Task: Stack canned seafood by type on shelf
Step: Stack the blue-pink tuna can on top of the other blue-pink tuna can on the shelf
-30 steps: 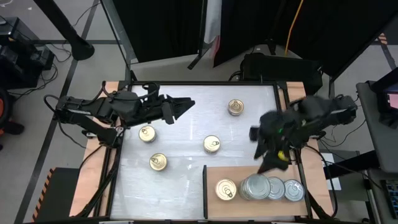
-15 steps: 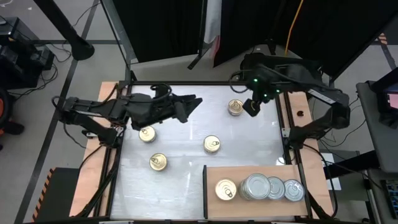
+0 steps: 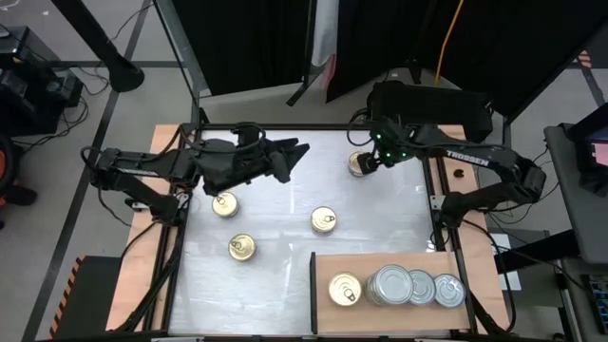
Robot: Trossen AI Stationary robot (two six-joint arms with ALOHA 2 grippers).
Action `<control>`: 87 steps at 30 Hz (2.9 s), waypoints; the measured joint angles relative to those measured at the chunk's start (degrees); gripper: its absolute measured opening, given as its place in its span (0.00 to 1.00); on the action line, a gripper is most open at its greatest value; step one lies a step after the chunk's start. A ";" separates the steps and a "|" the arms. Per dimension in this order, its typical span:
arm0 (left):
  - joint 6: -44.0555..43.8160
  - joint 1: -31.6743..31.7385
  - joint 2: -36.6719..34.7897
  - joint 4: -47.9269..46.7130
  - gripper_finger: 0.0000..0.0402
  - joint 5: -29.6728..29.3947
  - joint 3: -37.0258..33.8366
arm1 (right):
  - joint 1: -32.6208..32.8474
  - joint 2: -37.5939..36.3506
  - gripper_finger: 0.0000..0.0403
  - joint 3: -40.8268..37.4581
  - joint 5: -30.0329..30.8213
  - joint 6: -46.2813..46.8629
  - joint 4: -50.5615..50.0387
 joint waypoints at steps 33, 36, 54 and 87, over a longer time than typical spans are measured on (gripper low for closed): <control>0.23 2.41 -0.01 -1.27 0.68 8.04 0.02 | -0.07 12.60 0.25 -0.82 9.39 7.89 5.37; 0.32 2.44 -0.02 -1.26 0.68 8.69 0.02 | -0.07 13.68 0.20 -0.82 10.01 7.57 5.45; 0.11 1.27 -0.02 -1.30 0.68 8.88 0.02 | 0.07 17.77 0.02 -0.56 10.16 6.95 6.34; 0.11 0.55 -0.02 -1.31 0.68 8.86 0.04 | 1.56 13.70 0.02 -4.37 10.68 7.83 6.38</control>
